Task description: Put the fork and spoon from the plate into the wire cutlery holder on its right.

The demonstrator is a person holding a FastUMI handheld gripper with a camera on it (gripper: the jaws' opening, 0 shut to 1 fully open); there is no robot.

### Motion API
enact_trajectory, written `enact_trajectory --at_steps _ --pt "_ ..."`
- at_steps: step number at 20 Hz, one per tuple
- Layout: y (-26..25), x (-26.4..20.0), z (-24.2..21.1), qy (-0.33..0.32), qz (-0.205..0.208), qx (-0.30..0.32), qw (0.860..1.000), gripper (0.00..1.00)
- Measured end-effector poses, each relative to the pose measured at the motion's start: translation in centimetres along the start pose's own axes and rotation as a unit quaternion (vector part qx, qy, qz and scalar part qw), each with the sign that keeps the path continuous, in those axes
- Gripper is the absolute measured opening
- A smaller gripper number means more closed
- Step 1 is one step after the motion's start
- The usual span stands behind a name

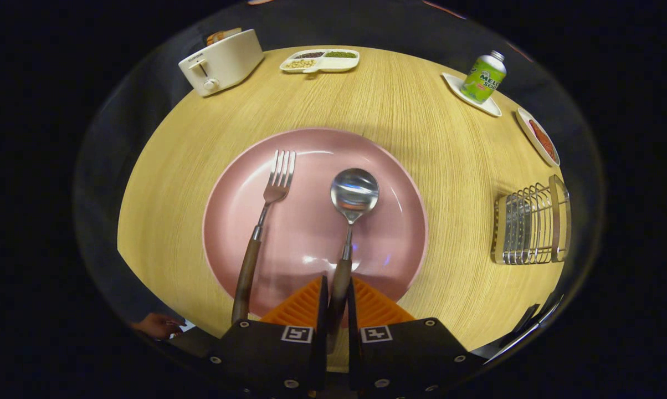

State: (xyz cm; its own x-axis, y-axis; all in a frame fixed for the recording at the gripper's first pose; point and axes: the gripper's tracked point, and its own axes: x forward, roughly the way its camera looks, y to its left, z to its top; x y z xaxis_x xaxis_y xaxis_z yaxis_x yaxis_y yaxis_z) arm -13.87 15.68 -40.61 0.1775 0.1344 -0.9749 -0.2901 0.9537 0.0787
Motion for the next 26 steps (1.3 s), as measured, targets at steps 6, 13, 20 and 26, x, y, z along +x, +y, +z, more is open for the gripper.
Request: enact_trajectory --at_steps 6,13,20,26 --pt "-1.2 -3.2 1.1 -0.026 0.02 0.021 0.999 0.08" --pt "-8.1 -9.7 3.1 -0.087 -0.014 0.068 0.994 0.08" --pt "-18.1 -12.8 1.9 -0.087 -0.083 0.111 0.986 0.08" --pt "-20.4 -11.3 0.4 -0.051 -0.074 0.128 0.988 0.08"
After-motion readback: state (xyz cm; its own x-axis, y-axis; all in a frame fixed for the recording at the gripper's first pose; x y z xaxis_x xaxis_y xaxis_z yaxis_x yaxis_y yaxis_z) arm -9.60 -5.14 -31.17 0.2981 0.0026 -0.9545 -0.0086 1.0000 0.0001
